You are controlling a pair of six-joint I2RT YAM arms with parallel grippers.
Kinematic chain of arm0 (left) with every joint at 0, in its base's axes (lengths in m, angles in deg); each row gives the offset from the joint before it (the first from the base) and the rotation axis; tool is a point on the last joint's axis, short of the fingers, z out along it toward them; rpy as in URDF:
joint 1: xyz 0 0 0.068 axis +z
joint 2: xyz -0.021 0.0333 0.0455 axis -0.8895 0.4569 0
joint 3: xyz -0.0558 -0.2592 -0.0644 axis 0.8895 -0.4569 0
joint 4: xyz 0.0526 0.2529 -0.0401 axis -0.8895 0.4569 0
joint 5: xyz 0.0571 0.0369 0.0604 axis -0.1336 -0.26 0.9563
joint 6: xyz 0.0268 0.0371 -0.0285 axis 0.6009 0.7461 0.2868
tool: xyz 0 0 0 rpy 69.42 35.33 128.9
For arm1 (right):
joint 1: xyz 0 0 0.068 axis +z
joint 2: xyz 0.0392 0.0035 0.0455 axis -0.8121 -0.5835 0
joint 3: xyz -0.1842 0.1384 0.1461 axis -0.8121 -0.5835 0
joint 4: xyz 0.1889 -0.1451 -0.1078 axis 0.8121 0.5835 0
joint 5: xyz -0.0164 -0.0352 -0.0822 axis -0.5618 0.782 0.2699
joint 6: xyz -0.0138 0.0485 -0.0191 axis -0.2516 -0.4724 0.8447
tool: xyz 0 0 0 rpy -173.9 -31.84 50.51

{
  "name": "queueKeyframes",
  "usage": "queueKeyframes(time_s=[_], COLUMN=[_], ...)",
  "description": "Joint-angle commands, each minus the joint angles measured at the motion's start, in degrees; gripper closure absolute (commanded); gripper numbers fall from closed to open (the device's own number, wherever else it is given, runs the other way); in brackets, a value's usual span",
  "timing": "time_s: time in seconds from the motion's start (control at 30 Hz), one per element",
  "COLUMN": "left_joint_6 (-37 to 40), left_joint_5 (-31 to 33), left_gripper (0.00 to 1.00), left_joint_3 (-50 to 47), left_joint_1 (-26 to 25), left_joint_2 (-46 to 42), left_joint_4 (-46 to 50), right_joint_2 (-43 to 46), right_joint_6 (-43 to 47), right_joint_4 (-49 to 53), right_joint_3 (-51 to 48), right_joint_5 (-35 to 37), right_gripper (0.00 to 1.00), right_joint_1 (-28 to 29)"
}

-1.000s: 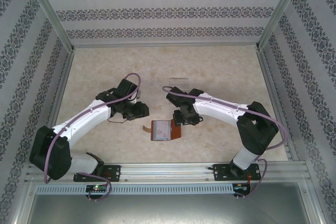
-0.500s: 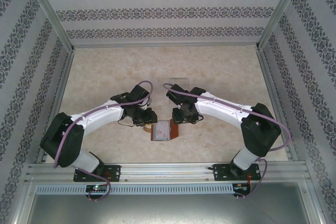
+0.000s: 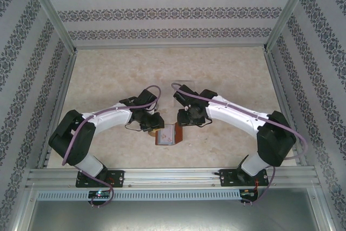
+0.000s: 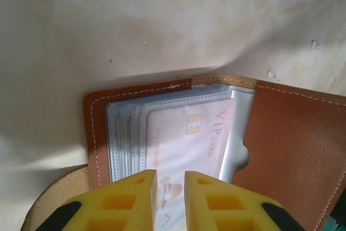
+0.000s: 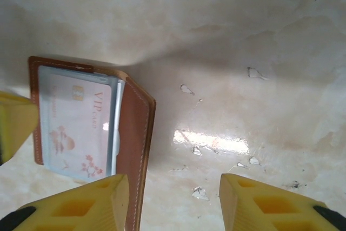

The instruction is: Take the credit cards out of the card holder

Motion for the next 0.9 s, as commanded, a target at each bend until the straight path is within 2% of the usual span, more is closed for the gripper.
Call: queueKeyframes(time_s=[0.0, 0.33, 0.57, 0.87], left_joint_6=[0.1, 0.4, 1.3, -0.6], left_joint_5=[-0.8, -0.7, 0.9, -0.2], left_gripper=[0.80, 0.83, 0.85, 0.88], left_joint_3=[-1.2, -1.1, 0.1, 0.7], left_joint_1=[-0.6, -0.6, -0.8, -1.9], left_joint_2=[1.0, 2.3, 1.3, 0.7], left_joint_4=[-2.5, -2.6, 1.4, -0.3], right_joint_2=[2.9, 1.7, -2.2, -4.4], right_joint_6=[-1.9, -7.7, -8.7, -10.2], right_joint_4=[-0.9, -16.9, -20.3, -27.6], right_joint_3=[1.5, -2.9, -7.4, -13.9], right_joint_5=[-2.3, -16.9, -18.4, -20.0], right_gripper=[0.53, 0.61, 0.66, 0.72], right_joint_1=[0.5, 0.5, -0.9, -3.2])
